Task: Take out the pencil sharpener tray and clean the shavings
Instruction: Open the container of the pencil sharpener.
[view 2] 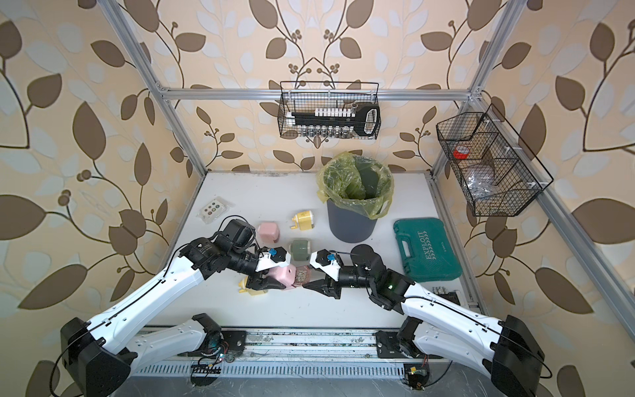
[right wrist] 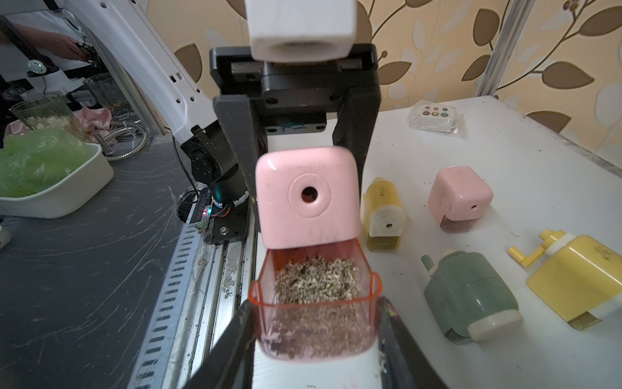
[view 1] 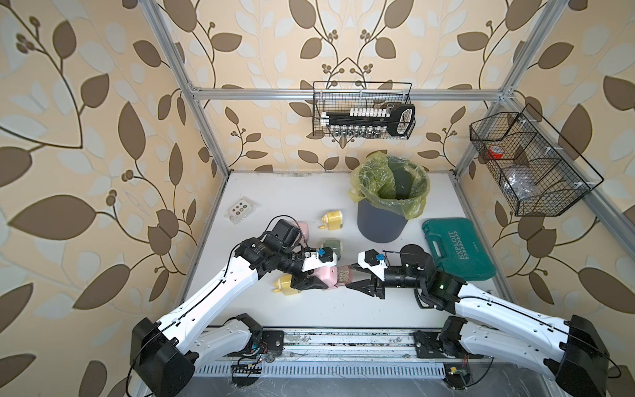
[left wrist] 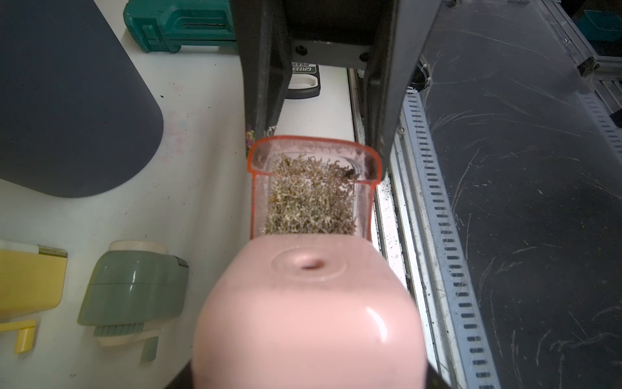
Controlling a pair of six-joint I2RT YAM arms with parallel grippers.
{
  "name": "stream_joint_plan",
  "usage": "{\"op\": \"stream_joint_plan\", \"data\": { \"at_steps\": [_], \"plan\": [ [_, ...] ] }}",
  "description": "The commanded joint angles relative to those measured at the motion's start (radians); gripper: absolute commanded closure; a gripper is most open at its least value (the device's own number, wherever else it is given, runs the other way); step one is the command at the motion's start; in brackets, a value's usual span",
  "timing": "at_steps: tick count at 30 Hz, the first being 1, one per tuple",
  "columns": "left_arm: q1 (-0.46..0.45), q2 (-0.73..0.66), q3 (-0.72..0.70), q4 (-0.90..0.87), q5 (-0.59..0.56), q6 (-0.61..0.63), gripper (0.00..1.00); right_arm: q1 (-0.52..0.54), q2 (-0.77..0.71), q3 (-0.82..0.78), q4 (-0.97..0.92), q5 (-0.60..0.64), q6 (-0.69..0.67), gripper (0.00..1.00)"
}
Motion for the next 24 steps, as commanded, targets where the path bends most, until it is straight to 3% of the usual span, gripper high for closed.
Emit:
{"op": "stream_joint_plan", "data": {
  "at_steps": [1, 24],
  "plan": [
    [0.000, -0.034, 0.020, -0.002, 0.040, -0.016, 1.00, -0.003, -0.013, -0.026, 0.007, 0.070, 0.021, 1.00],
    [0.000, -0.042, 0.005, 0.005, 0.008, -0.028, 1.00, -0.003, -0.028, -0.029, -0.006, 0.114, 0.028, 1.00]
  ]
}}
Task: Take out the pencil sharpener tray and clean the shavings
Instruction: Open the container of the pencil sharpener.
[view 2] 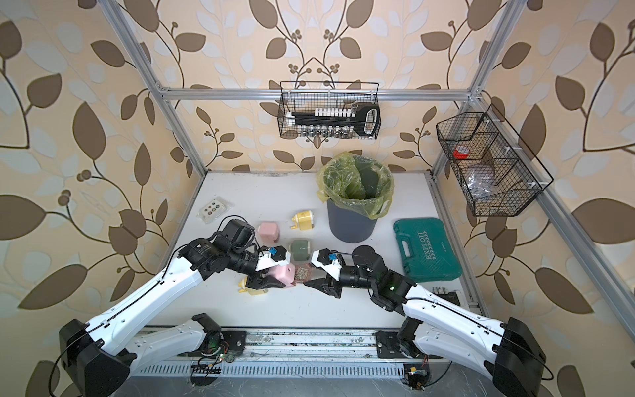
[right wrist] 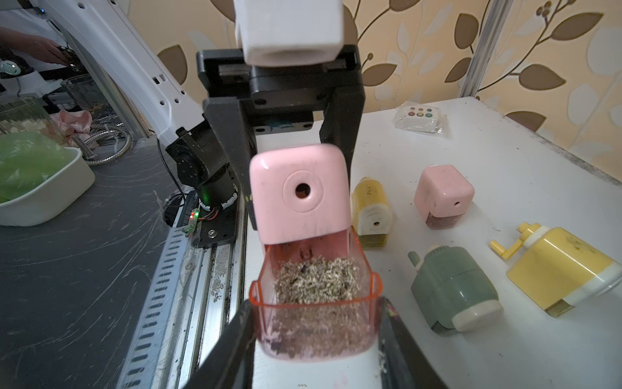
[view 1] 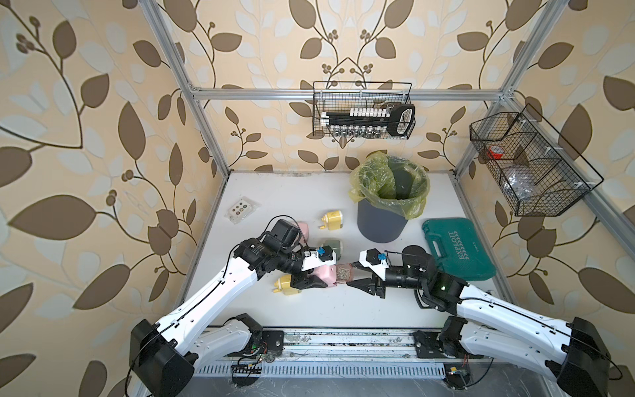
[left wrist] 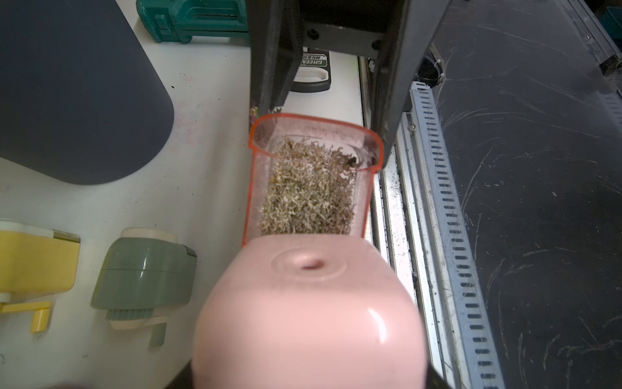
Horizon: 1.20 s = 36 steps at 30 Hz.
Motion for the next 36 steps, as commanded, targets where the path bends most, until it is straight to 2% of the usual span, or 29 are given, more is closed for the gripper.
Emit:
{"op": "stream_joint_plan", "data": {
  "at_steps": [1, 15, 28, 36],
  "plan": [
    [0.000, -0.032, 0.007, 0.008, 0.043, -0.012, 1.00, -0.004, -0.007, -0.018, -0.009, 0.047, 0.018, 1.00],
    [-0.001, -0.057, 0.001, 0.012, 0.022, -0.023, 1.00, -0.003, -0.024, -0.028, -0.005, 0.067, 0.024, 1.00],
    [-0.001, -0.064, -0.016, 0.024, 0.025, -0.034, 1.00, -0.004, -0.086, -0.066, 0.047, 0.195, 0.035, 1.00],
    [0.000, -0.061, -0.029, 0.030, 0.028, -0.042, 1.00, -0.003, -0.119, -0.042, 0.072, 0.319, 0.034, 1.00]
  ]
}}
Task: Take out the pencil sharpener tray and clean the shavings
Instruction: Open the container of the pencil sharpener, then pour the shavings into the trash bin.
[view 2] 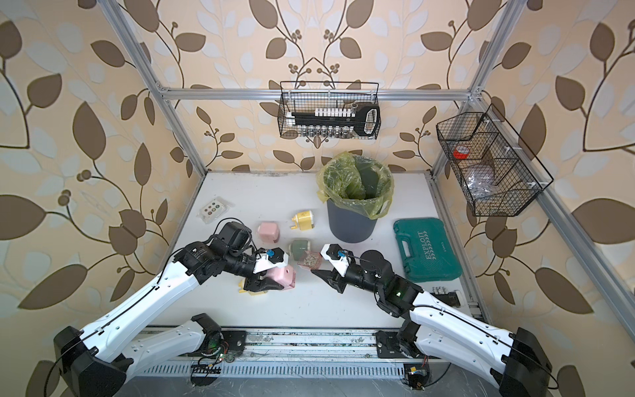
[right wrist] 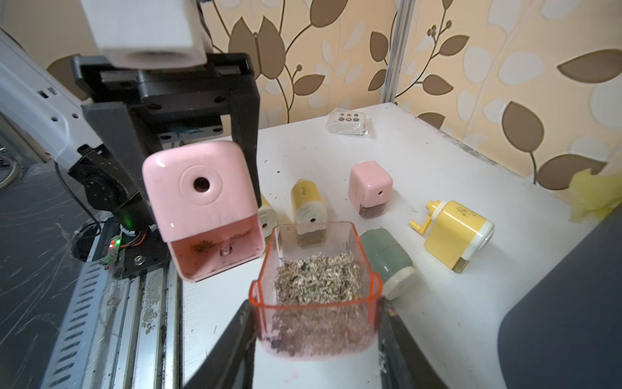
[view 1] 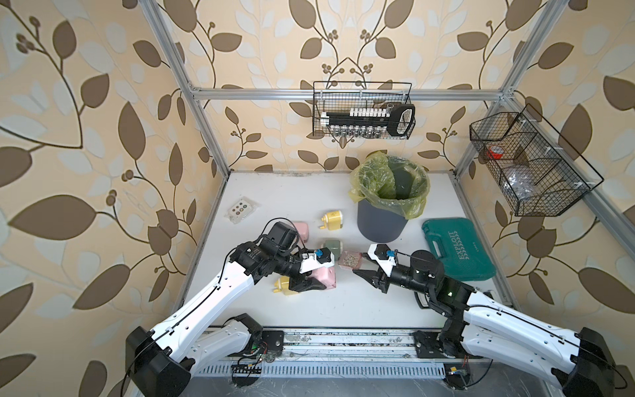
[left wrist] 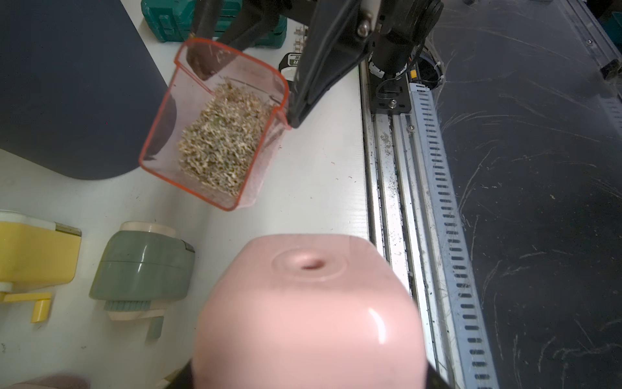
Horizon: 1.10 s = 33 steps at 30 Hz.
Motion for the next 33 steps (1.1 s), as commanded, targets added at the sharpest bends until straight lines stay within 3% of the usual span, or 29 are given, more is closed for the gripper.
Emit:
{"op": "stream_joint_plan", "data": {
  "at_steps": [1, 6, 17, 20, 26, 33],
  "plan": [
    [-0.001, -0.021, -0.010, 0.030, 0.034, -0.017, 1.00, -0.002, -0.017, 0.030, 0.029, 0.091, 0.001, 1.00],
    [-0.001, -0.004, -0.021, 0.040, 0.022, -0.022, 1.00, -0.006, -0.042, 0.098, 0.017, 0.203, 0.015, 1.00],
    [0.000, 0.009, -0.058, 0.089, 0.010, -0.033, 1.00, -0.160, 0.017, 0.357, -0.103, 0.206, 0.166, 1.00],
    [-0.002, 0.010, -0.073, 0.111, 0.006, -0.043, 1.00, -0.254, 0.063, 0.447, -0.148, 0.173, 0.255, 1.00],
    [-0.003, 0.025, -0.088, 0.146, -0.012, -0.051, 1.00, -0.472, 0.211, 0.644, -0.325, 0.078, 0.570, 1.00],
    [-0.008, 0.018, -0.106, 0.174, -0.024, -0.053, 1.00, -0.556, 0.327, 0.801, -0.463, -0.028, 0.815, 1.00]
  ]
}}
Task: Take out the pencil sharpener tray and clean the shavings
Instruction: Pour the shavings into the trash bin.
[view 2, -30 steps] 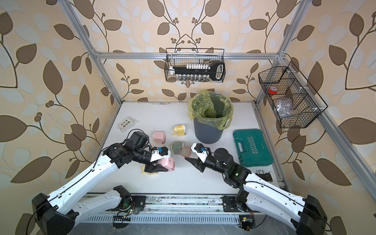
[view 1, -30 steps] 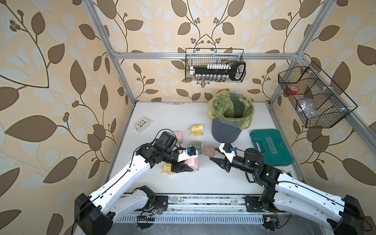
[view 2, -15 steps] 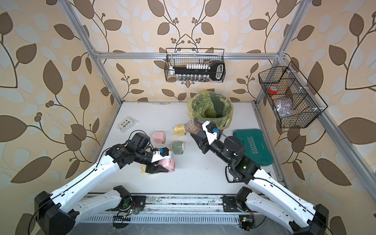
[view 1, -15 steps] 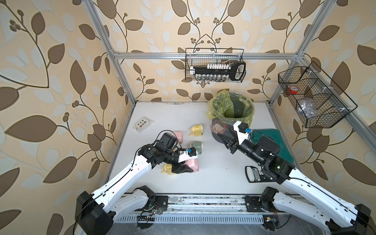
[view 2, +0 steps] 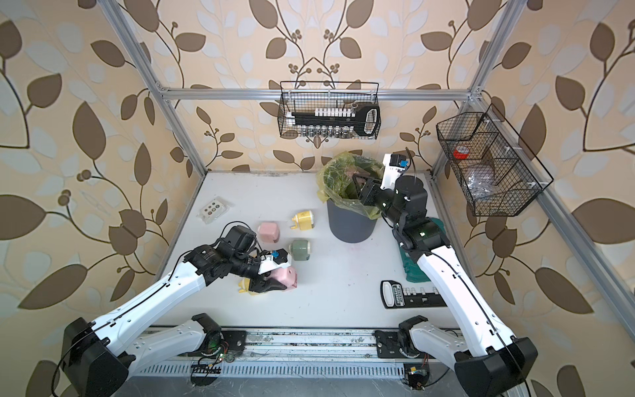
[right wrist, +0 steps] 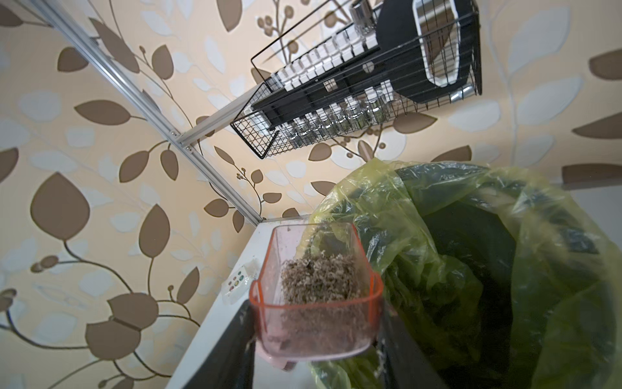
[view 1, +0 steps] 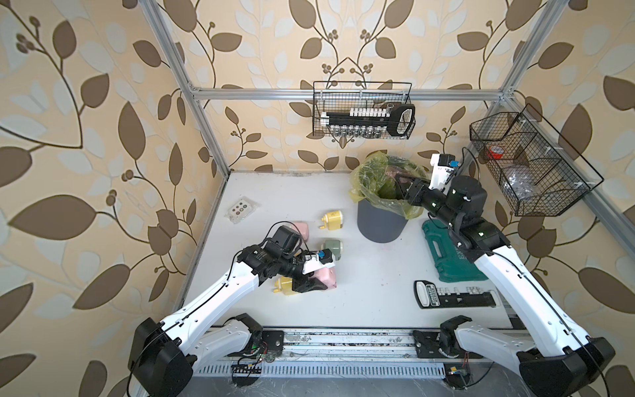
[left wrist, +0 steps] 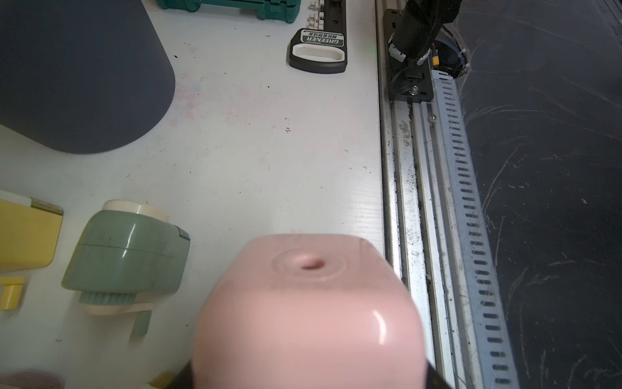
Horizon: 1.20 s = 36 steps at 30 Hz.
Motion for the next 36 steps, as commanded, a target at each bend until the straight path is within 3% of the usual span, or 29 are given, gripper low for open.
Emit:
{"op": "stream_joint_plan", "data": {
  "at_steps": [1, 7, 11, 16, 26, 36],
  "plan": [
    [-0.007, -0.015, -0.010, 0.046, 0.006, -0.011, 1.00, -0.012, 0.027, 0.075, -0.095, -0.093, 0.183, 1.00],
    [-0.015, -0.030, -0.022, 0.063, 0.001, -0.015, 1.00, -0.054, 0.031, 0.090, -0.155, -0.116, 0.417, 1.00],
    [-0.030, -0.033, -0.028, 0.064, 0.002, -0.017, 1.00, -0.117, 0.016, 0.024, -0.083, -0.186, 0.615, 1.00],
    [-0.044, -0.042, -0.036, 0.072, -0.009, -0.017, 1.00, -0.163, 0.063, 0.063, -0.161, -0.275, 0.717, 1.00],
    [-0.072, -0.055, -0.050, 0.076, -0.036, -0.017, 1.00, -0.240, 0.079, -0.014, -0.032, -0.440, 1.114, 1.00],
    [-0.091, -0.046, -0.053, 0.069, -0.060, -0.010, 1.00, -0.294, 0.159, 0.057, -0.070, -0.629, 1.223, 1.00]
  ]
}}
